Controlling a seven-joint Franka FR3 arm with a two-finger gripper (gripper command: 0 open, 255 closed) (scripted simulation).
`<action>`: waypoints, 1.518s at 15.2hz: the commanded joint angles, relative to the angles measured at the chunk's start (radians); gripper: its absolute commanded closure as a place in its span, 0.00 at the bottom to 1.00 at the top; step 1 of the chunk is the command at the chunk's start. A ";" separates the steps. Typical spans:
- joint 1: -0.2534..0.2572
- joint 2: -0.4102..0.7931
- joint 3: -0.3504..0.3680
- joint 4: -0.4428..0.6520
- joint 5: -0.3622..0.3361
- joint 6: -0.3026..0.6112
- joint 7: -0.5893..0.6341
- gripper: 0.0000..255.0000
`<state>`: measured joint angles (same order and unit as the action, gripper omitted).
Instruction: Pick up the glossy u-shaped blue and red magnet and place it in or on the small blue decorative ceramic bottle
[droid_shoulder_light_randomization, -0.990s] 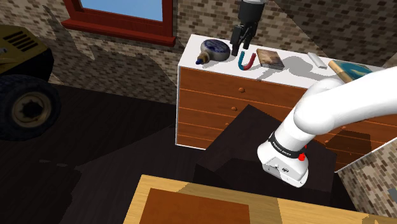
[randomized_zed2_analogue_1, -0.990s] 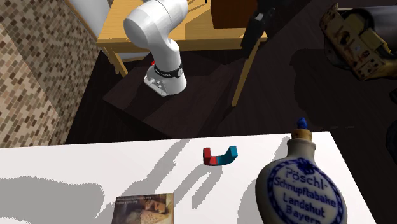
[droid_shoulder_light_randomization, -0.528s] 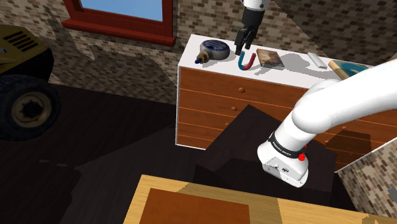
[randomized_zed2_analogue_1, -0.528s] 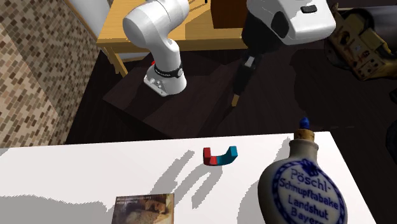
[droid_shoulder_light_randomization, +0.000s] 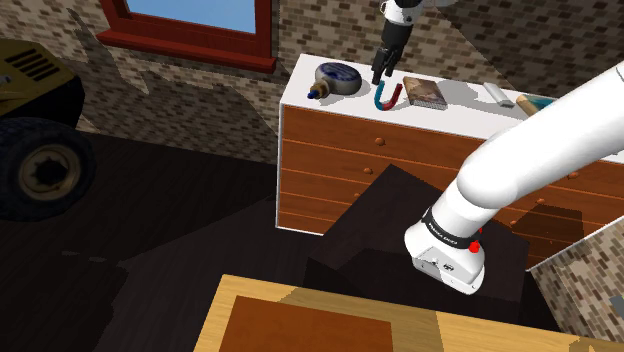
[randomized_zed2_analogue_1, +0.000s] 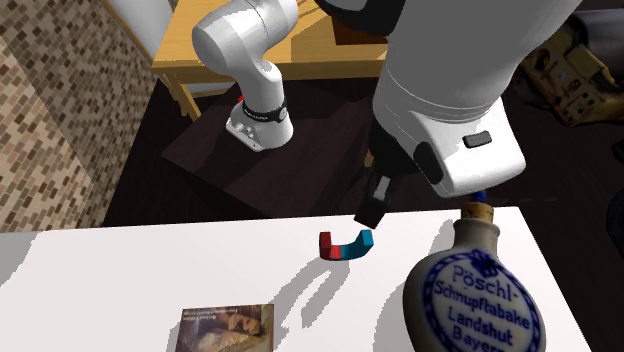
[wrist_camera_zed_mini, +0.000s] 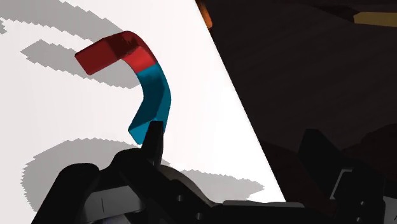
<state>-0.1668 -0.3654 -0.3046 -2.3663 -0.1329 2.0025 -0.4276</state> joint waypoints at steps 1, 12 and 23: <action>-0.007 0.059 -0.036 0.031 0.006 0.037 -0.051 0.00; -0.015 0.203 -0.095 0.028 0.045 0.189 -0.138 0.00; -0.015 0.203 -0.095 0.029 0.045 0.189 -0.138 1.00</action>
<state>-0.1817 -0.1624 -0.3994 -2.3376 -0.0884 2.1914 -0.5660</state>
